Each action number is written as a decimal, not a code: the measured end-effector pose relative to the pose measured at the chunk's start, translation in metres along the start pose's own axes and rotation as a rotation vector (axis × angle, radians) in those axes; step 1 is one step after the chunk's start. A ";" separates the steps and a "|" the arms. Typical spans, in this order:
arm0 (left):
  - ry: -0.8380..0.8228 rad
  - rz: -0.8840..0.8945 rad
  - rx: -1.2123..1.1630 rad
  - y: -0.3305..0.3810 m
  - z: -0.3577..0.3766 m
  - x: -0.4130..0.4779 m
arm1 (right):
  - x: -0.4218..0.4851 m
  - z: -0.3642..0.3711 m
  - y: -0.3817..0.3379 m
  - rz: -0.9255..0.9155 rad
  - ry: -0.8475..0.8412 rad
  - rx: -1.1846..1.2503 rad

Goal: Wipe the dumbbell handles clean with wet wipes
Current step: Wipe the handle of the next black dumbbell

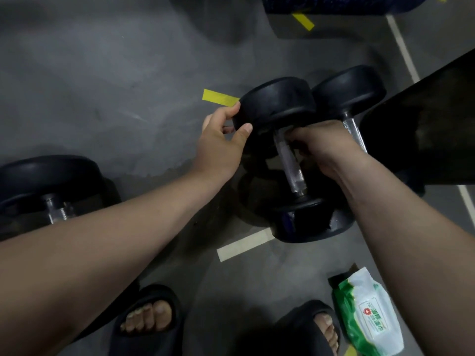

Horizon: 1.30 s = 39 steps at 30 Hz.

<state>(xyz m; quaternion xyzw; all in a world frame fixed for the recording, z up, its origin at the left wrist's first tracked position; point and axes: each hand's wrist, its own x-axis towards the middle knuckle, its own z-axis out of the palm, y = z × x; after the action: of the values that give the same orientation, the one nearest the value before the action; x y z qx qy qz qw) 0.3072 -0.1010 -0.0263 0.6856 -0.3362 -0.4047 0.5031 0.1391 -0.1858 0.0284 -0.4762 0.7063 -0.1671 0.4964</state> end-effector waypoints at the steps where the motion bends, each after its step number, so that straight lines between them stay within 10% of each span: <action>1: 0.003 0.002 0.001 0.000 0.000 -0.001 | -0.001 0.000 -0.001 -0.023 -0.002 -0.026; 7: -0.009 0.000 0.030 0.004 0.001 -0.005 | 0.001 0.002 -0.002 0.058 -0.098 0.032; 15: -0.020 -0.020 0.040 0.008 0.001 -0.007 | -0.028 -0.037 -0.009 0.069 -0.303 -0.896; 21: -0.047 -0.016 0.063 0.010 0.000 -0.008 | -0.023 -0.005 -0.022 0.005 -0.079 -0.296; 28: -0.031 -0.010 0.024 0.005 0.002 -0.009 | -0.047 -0.028 -0.011 0.035 -0.289 -0.937; 39: 0.135 -0.087 0.081 0.008 0.003 -0.015 | -0.029 0.016 -0.003 -0.143 0.036 -0.587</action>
<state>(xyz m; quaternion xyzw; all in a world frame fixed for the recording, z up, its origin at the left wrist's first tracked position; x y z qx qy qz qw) 0.2971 -0.0910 -0.0154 0.7449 -0.2875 -0.3652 0.4786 0.1555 -0.1588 0.0391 -0.6449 0.6978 0.0011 0.3118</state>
